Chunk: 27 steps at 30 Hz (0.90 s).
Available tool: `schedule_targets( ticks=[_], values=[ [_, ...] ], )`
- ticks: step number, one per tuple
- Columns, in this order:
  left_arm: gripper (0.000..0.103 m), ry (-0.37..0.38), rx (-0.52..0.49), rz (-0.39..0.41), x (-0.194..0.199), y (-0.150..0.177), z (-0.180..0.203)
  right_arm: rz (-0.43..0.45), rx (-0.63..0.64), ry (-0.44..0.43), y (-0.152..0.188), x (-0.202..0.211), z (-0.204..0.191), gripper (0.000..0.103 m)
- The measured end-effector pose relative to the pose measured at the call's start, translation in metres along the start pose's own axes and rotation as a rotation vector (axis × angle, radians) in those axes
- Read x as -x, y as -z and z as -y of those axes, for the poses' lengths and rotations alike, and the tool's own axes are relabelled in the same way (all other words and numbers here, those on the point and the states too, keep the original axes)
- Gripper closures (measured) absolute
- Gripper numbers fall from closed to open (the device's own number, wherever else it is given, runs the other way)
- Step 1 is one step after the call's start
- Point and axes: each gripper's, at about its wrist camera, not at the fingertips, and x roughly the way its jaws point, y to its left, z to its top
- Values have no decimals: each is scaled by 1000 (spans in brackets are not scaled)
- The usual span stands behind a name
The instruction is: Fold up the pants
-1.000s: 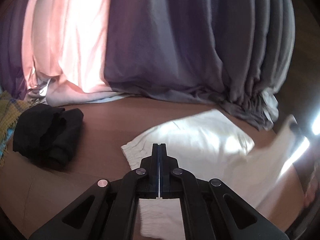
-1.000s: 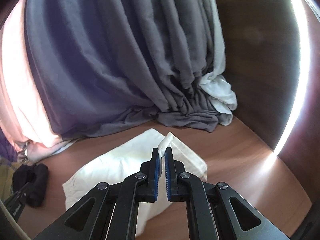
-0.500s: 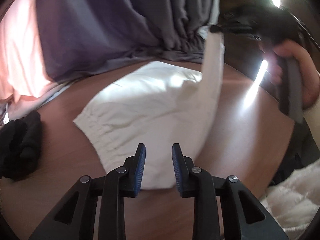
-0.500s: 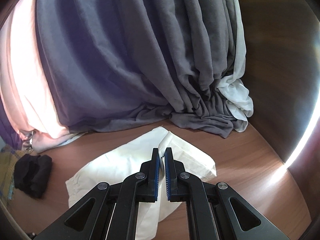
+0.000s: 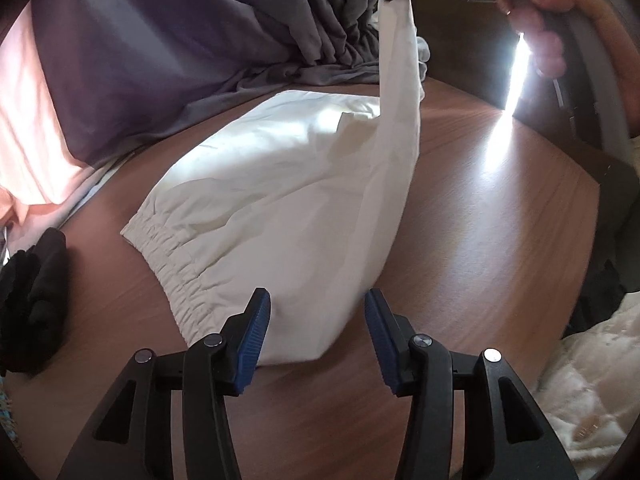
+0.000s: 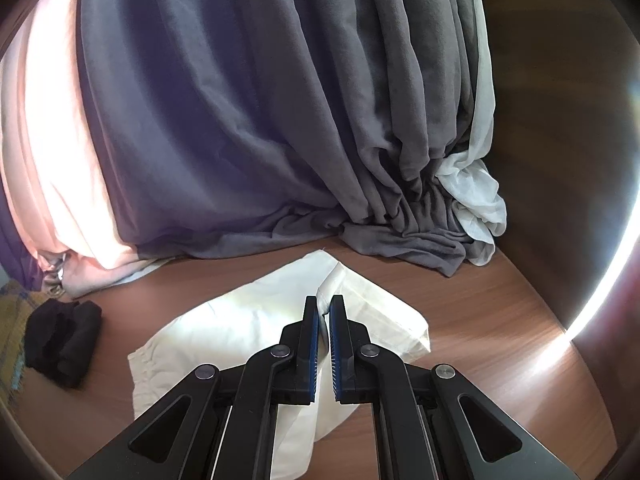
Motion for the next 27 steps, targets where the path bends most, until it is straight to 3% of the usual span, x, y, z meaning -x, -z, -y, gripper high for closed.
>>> schedule_targets(
  ticks=[3, 6, 8, 15, 21, 27],
  values=[
    [65, 16, -1, 4, -4, -2, -1, -4, -6, 5, 0, 0, 3, 97],
    [91, 53, 8, -6, -10, -3, -3, -7, -14, 11, 0, -1, 6, 97],
    [99, 77, 20, -4, -11, -4, -5, -12, -19, 11, 0, -2, 7, 97],
    [100, 103, 84, 52, 18, -17, -21, -15, -48, 21, -1, -1, 17, 97],
    [100, 62, 116, 100, 42, -49, -47, 17, -79, 15, -15, 12, 30, 97],
    [100, 20, 100, 108, 40, -92, -82, 25, -81, 5, -38, 2, 29, 97]
  ],
)
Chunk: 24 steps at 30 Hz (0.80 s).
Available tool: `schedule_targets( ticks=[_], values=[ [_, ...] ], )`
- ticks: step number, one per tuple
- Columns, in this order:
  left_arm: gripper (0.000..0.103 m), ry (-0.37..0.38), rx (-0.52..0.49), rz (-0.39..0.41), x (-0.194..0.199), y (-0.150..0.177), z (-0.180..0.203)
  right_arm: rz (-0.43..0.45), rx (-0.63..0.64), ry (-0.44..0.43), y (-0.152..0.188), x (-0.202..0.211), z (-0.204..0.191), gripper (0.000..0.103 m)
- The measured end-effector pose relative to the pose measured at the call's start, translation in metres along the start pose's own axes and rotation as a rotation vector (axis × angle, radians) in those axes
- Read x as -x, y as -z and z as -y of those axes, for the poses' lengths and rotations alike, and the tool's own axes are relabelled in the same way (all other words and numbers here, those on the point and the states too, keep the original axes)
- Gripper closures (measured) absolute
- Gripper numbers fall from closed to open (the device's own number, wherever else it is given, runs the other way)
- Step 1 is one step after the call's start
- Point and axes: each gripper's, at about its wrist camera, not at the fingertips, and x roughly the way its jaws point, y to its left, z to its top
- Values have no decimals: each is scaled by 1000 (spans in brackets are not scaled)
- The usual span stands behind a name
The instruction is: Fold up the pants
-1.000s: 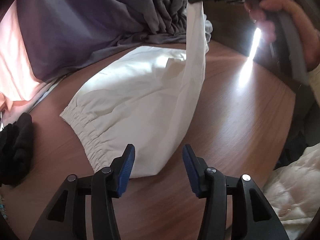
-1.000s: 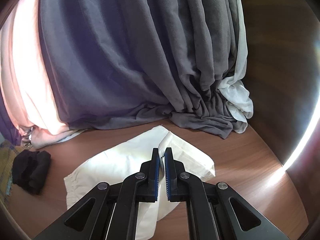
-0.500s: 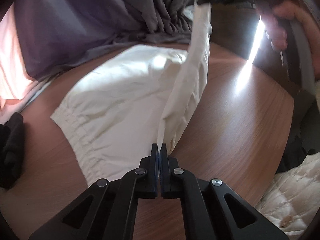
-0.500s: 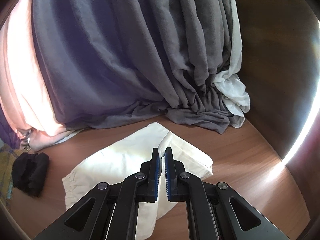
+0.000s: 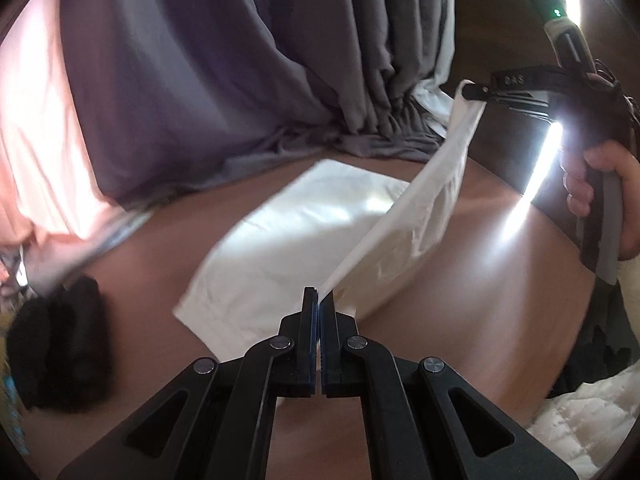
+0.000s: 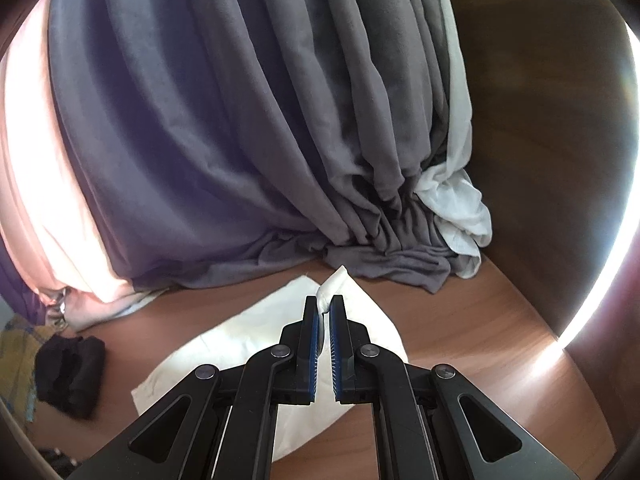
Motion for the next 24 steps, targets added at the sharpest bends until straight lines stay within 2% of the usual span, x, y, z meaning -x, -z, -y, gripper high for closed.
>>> schedule_targets(
  ticks=[9, 24],
  values=[
    [100, -23, -1, -57, -47, -47, -51, -45, 42, -15, -35, -48, -21, 97],
    [100, -7, 104, -151, -128, -64, -103, -156, 66, -29, -47, -162, -46, 97]
  ],
)
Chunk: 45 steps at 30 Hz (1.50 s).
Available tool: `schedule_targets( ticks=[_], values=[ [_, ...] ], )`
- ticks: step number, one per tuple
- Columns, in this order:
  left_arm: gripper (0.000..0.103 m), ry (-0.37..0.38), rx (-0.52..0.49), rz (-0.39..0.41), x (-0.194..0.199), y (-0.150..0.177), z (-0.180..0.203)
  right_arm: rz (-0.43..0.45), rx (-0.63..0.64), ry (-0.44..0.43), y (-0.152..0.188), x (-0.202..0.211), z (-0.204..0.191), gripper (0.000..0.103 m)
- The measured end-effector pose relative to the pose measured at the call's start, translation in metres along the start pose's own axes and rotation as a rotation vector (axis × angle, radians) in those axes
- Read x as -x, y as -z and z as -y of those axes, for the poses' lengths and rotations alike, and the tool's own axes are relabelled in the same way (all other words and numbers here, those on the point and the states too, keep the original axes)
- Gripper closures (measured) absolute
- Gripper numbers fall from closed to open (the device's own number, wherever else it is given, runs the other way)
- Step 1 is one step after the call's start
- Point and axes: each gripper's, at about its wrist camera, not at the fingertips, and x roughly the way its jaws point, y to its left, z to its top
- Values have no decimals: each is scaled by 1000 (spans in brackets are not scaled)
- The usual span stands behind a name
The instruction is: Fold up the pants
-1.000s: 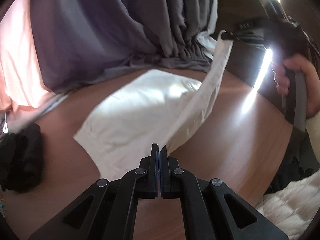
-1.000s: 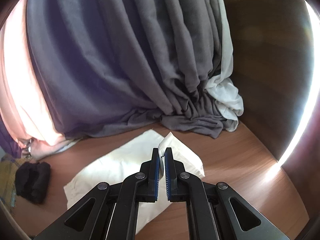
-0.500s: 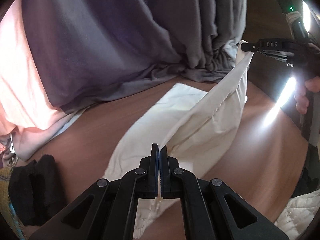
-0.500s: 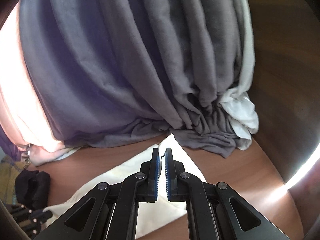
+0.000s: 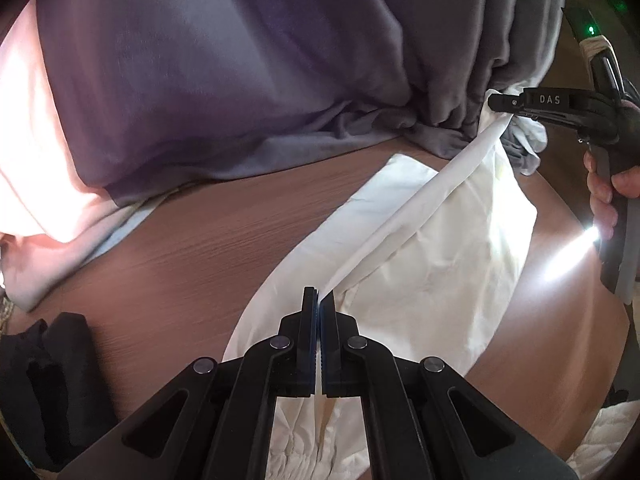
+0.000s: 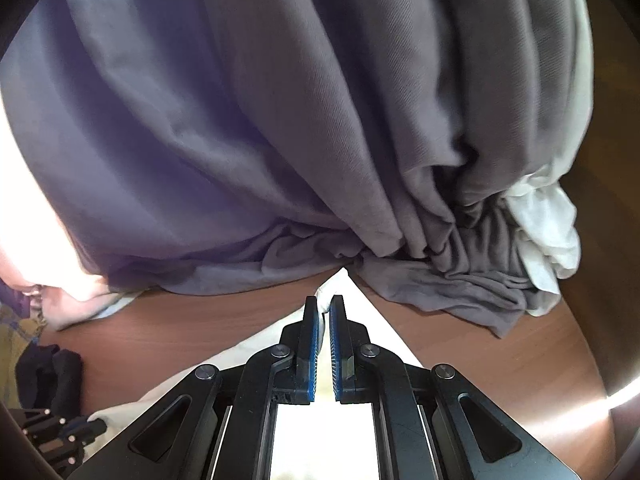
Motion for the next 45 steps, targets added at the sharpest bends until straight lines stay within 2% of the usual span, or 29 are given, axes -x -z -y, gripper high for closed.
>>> schedule_targets(
  ticks=[9, 11, 15, 17, 18, 20, 21, 23, 26, 28, 29, 33, 37, 40, 45],
  values=[
    [100, 16, 63, -70, -53, -7, -23, -62, -8, -3, -9, -72, -8, 97],
    [100, 1, 84, -77, -63, -8, -28, -72, 0, -3, -10, -86, -12, 97],
    [100, -8, 116, -90, -76, -8, -38, -57, 30, -25, -12, -106, -20, 97],
    [100, -9, 139, -96, -81, -9, -44, -19, 57, -63, -15, -110, -27, 95],
    [99, -4, 152, -99, -83, -9, -47, -13, 78, -61, -15, -112, -30, 90],
    [99, -5, 173, -103, -87, -8, -51, -15, 130, -24, -13, -111, -38, 52],
    [98, -12, 175, -102, -88, -8, -51, -5, 137, -18, -10, -107, -38, 50],
    [96, -44, 174, -104, -92, -10, -50, 20, 168, -10, -2, -98, -37, 50],
    [85, -115, 154, -53, -77, -13, -44, 29, 242, 36, 11, -85, -35, 50],
    [64, -199, 126, 15, -61, -16, -36, 28, 258, 48, 16, -79, -31, 50],
    [62, -225, 115, 60, -50, -18, -30, 22, 251, 46, 18, -75, -27, 50],
    [62, -160, 83, 116, -25, -10, -5, 15, 187, 11, 24, -65, -7, 50],
    [62, -128, 48, 102, -21, 16, 23, -30, 148, -58, 41, -70, 1, 50],
    [62, -101, 40, 73, -32, 30, 37, -68, 191, -116, 57, -76, -1, 50],
    [62, -75, 110, 10, -60, 39, 36, -104, 302, -109, 80, -89, -8, 50]
  ],
)
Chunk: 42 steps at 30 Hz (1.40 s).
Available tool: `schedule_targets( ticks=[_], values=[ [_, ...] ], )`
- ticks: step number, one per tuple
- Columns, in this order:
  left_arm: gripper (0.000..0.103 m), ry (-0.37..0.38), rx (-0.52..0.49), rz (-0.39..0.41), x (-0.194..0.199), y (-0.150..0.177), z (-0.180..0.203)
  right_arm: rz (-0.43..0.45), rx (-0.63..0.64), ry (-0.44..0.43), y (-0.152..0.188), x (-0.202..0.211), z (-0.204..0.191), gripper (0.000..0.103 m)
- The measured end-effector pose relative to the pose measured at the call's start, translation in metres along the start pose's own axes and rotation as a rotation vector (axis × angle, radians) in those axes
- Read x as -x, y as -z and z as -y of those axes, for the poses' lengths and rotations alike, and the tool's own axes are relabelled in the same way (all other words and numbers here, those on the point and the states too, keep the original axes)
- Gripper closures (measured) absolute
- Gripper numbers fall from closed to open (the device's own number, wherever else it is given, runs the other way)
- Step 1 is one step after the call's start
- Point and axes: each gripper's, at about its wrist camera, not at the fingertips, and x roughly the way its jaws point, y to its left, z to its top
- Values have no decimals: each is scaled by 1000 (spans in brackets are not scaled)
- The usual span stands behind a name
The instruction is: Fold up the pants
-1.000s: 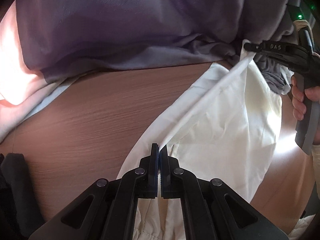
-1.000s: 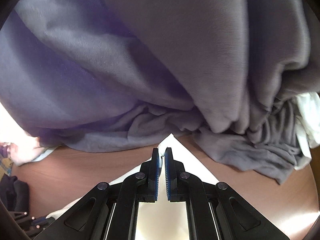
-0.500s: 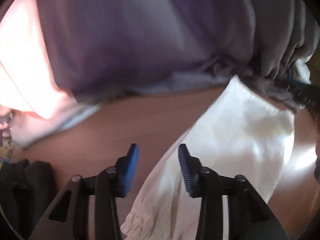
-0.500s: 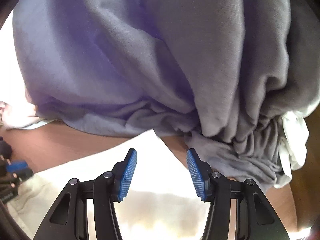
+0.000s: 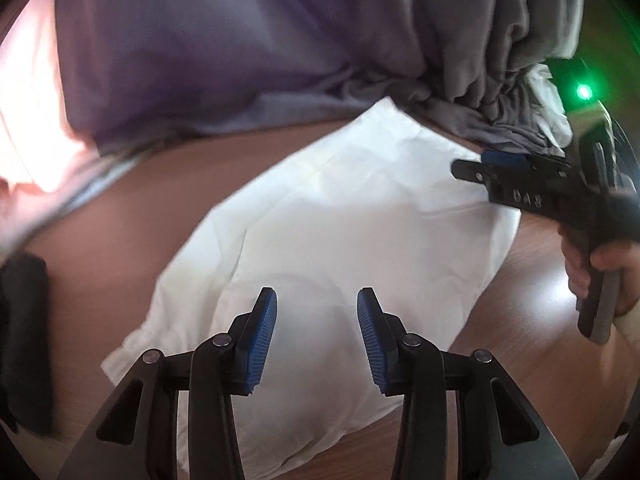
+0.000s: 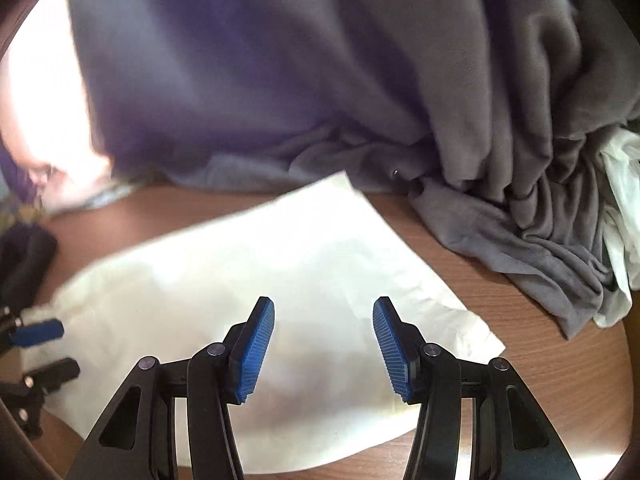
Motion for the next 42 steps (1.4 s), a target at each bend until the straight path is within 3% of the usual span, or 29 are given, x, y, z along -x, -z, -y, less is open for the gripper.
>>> schedule_targets(
  ticks=[8, 13, 18, 22, 25, 29, 33, 42],
  values=[
    [62, -11, -5, -40, -20, 6, -8, -105, 18, 68, 23, -19, 6, 50],
    [62, -18, -27, -50, -27, 5, -13, -109, 19, 80, 29, -16, 4, 50],
    [62, -19, 19, -41, -22, 3, -20, -139, -45, 62, 38, -7, 6, 50],
    [58, -4, 73, 56, 20, 8, -21, -86, -39, 51, 42, 9, 0, 50],
    [55, -49, 118, 131, 57, 20, -31, -16, -4, 37, 38, 32, -13, 50],
    [56, -114, 202, 154, 77, 40, -56, 54, 63, -19, 28, 60, -43, 50],
    [56, -132, 282, 145, 75, 59, -83, 53, 122, -125, 23, 66, -77, 50],
    [57, -33, 380, 185, 52, 68, -132, 29, 246, -242, 13, 48, -141, 50]
  ],
)
